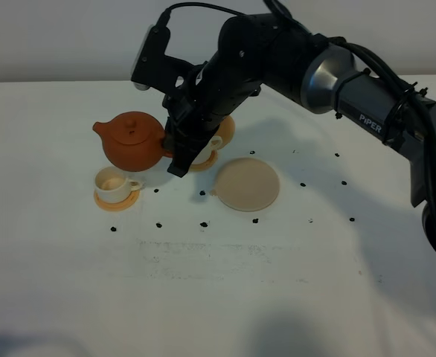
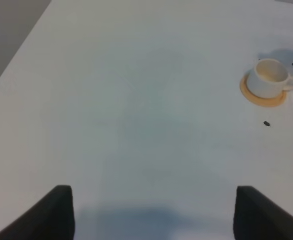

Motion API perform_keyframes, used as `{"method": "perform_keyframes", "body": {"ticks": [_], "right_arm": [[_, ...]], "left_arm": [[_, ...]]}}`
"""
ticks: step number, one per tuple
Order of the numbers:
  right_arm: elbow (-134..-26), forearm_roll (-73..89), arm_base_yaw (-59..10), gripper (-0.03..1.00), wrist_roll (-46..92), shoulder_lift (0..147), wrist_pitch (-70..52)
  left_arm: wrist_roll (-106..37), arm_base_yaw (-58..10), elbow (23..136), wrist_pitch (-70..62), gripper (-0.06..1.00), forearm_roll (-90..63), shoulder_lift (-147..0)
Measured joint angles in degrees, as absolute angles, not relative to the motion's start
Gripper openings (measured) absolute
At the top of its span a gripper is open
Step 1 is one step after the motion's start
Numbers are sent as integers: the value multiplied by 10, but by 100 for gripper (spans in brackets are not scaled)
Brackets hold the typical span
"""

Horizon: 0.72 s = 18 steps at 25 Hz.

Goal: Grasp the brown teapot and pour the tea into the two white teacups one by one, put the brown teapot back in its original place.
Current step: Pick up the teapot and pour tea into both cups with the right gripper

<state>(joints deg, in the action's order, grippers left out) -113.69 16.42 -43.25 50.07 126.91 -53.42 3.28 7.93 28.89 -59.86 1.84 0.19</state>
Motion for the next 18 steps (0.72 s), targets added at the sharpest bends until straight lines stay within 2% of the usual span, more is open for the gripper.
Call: {"method": "perform_keyframes", "body": {"ticks": [18], "right_arm": [[-1137, 112, -432, 9, 481, 1268, -473]], "left_arm": [[33, 79, 289, -599, 67, 18, 2]]}}
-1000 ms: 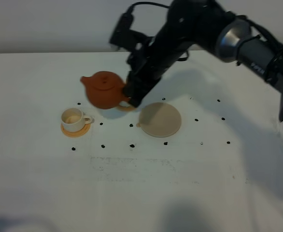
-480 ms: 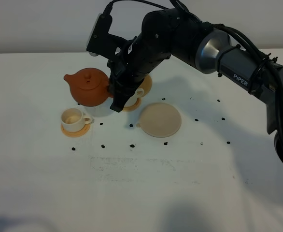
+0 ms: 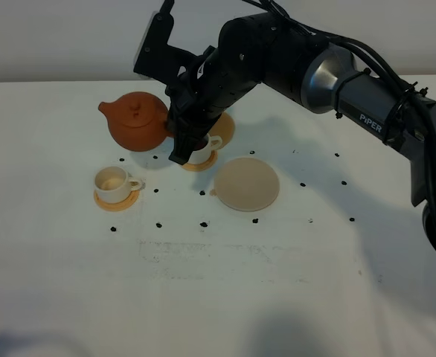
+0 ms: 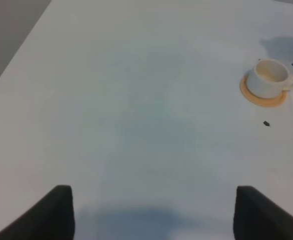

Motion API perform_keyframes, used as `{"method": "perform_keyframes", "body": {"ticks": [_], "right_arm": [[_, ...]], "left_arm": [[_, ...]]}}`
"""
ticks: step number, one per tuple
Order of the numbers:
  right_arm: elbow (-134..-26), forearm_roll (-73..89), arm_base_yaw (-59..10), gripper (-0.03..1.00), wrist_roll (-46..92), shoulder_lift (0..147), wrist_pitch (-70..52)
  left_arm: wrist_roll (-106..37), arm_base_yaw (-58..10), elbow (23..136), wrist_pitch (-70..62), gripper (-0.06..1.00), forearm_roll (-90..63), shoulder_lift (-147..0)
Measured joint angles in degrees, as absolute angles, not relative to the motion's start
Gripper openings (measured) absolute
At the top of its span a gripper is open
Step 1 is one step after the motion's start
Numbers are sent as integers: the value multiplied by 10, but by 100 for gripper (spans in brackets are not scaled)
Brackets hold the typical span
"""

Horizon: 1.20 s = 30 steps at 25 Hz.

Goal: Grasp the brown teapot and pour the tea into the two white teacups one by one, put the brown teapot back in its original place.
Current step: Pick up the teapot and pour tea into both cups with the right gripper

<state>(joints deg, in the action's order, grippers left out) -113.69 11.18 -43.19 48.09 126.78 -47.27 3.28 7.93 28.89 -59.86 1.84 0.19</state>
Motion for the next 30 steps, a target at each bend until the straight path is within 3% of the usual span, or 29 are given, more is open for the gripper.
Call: {"method": "perform_keyframes", "body": {"ticks": [21, 30], "right_arm": [[-1200, 75, -409, 9, 470, 1343, -563], [-1200, 92, -312, 9, 487, 1316, -632]], "left_arm": [[33, 79, 289, -599, 67, 18, 2], [33, 79, 289, -599, 67, 18, 2]]}}
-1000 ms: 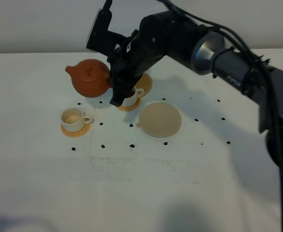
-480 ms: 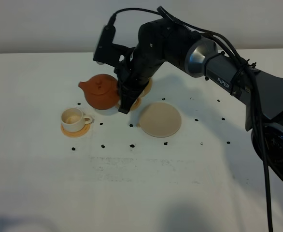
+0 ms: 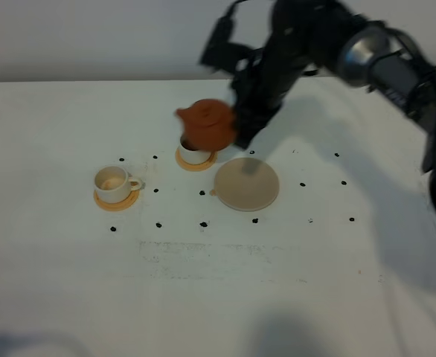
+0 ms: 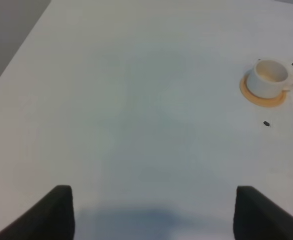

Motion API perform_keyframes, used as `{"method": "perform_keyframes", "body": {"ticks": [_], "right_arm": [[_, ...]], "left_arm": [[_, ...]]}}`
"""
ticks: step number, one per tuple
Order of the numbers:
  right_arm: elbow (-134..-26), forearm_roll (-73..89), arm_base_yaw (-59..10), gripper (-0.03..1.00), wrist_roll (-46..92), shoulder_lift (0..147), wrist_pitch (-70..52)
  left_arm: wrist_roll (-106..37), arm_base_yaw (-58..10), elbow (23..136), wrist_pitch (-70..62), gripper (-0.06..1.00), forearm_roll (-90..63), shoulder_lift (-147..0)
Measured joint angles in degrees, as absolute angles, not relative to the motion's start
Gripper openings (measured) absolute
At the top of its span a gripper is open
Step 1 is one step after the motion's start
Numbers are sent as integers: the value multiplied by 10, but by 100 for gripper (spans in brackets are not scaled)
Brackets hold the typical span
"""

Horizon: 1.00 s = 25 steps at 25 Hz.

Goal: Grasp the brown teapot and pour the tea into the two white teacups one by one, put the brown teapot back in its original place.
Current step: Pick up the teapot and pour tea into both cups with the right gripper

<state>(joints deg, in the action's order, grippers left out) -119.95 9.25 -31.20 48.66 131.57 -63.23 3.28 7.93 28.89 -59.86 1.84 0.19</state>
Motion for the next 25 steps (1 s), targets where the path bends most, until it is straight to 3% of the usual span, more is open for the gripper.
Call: {"method": "perform_keyframes", "body": {"ticks": [8, 25], "right_arm": [[-1200, 117, -233, 9, 522, 1316, -642], [-1200, 156, -220, 9, 550, 1364, -598]], "left_arm": [[33, 79, 289, -599, 67, 18, 2], [33, 79, 289, -599, 67, 18, 2]]}}
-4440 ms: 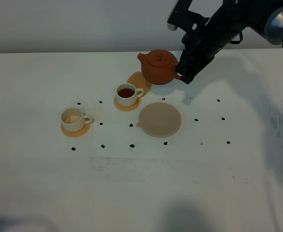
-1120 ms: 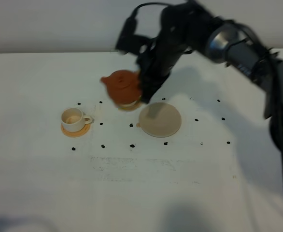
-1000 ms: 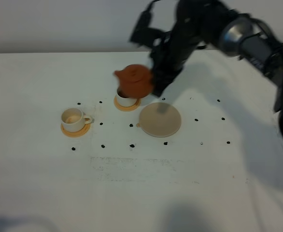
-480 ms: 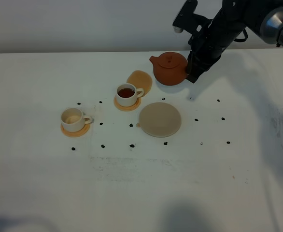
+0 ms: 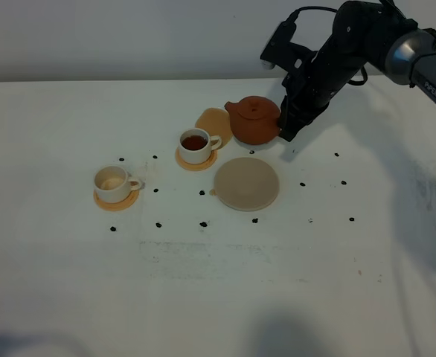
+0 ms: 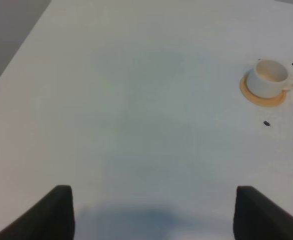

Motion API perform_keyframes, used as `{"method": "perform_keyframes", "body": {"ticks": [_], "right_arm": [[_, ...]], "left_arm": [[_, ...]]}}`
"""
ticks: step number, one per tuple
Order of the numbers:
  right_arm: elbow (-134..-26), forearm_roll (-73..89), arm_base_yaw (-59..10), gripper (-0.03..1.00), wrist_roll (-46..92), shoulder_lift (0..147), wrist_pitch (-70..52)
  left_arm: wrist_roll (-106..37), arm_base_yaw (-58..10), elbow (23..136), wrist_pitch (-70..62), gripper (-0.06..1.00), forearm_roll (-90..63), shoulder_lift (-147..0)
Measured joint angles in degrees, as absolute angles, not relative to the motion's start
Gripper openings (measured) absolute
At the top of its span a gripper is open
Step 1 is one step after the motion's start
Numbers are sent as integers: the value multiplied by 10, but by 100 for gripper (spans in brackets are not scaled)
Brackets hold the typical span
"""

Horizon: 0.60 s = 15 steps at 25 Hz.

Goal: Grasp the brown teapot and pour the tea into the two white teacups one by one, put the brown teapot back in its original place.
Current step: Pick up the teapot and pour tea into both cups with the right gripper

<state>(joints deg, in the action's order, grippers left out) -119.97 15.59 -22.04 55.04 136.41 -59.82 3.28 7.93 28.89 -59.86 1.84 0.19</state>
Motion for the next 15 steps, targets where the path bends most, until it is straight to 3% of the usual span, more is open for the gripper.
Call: {"method": "perform_keyframes", "body": {"ticks": [15], "right_arm": [[-1200, 174, -209, 9, 559, 1364, -592]], "left_arm": [[33, 79, 289, -599, 67, 18, 2]]}}
